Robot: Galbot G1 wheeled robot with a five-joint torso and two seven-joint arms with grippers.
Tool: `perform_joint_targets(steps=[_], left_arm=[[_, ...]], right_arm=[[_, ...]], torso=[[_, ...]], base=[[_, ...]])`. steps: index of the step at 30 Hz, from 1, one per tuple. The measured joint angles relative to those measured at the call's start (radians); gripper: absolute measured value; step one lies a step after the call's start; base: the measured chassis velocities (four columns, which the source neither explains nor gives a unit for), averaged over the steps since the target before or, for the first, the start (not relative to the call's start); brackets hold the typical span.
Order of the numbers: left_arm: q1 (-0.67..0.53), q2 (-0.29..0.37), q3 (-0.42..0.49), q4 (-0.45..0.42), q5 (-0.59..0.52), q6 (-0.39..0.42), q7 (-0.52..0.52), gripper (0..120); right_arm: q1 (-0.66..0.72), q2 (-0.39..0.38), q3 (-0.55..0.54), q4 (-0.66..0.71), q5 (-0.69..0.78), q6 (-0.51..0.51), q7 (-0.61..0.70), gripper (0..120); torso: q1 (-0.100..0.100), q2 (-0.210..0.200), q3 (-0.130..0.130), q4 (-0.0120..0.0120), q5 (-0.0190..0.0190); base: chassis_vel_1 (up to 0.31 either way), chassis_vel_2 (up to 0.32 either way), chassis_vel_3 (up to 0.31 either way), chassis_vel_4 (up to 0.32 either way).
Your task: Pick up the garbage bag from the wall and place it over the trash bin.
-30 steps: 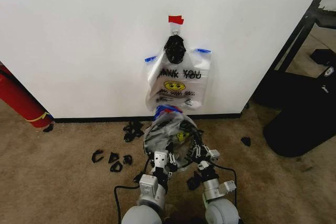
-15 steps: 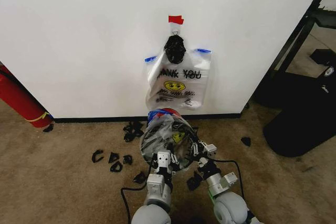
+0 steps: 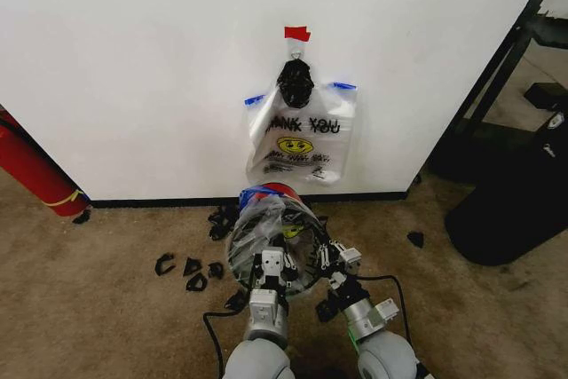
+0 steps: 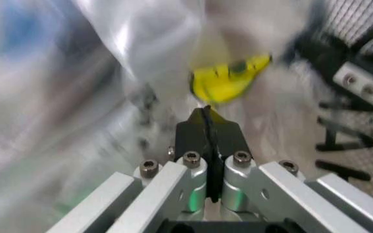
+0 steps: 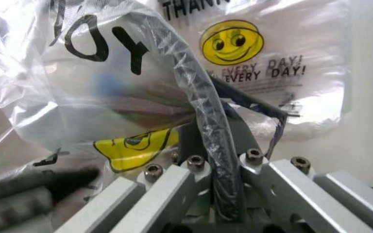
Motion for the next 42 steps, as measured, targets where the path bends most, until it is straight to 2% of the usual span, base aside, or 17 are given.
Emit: perform_joint_targets(steps=[1,10,17,21,31,35,42], left_arm=[[0.000,0.000,0.000,0.000,0.000,0.000,0.000,0],[-0.027,0.137,-0.038,-0.034,-0.038,0.024,0.053,0],[-0.105,0.255,-0.012,-0.024,-0.072,0.088,0.046,0],[-0.164,0.298,0.008,0.003,-0.120,0.134,0.025,0],[-0.306,0.326,0.041,0.115,-0.153,0.183,-0.007,0],[-0.377,0.292,0.062,0.185,-0.155,0.187,-0.024,0],[-0.429,0.239,0.084,0.256,-0.150,0.191,-0.041,0]], right_arm=[[0.000,0.000,0.000,0.000,0.000,0.000,0.000,0],[0.018,0.008,0.009,-0.027,0.013,0.008,0.021,0],[0.017,0.009,-0.038,0.029,-0.013,-0.061,0.110,0],[0.017,0.018,-0.065,0.053,-0.065,-0.074,0.127,0],[0.011,0.028,-0.084,0.061,-0.108,-0.054,0.097,0],[0.017,0.036,-0.084,0.044,-0.109,-0.031,0.070,0],[0.021,0.044,-0.079,0.025,-0.103,-0.006,0.044,0]], torso=[[0.000,0.000,0.000,0.0000,0.0000],[0.000,0.000,0.000,0.0001,0.0006],[0.000,0.000,0.000,0.0000,0.0006],[0.000,0.000,0.000,0.0000,0.0006],[0.000,0.000,0.000,0.0001,0.0009],[0.000,0.000,0.000,0.0000,0.0010],[0.000,0.000,0.000,-0.0001,0.0010]], base=[[0.000,0.000,0.000,0.000],[0.000,0.000,0.000,0.000],[0.000,0.000,0.000,0.000],[0.000,0.000,0.000,0.000],[0.000,0.000,0.000,0.000],[0.000,0.000,0.000,0.000],[0.000,0.000,0.000,0.000]])
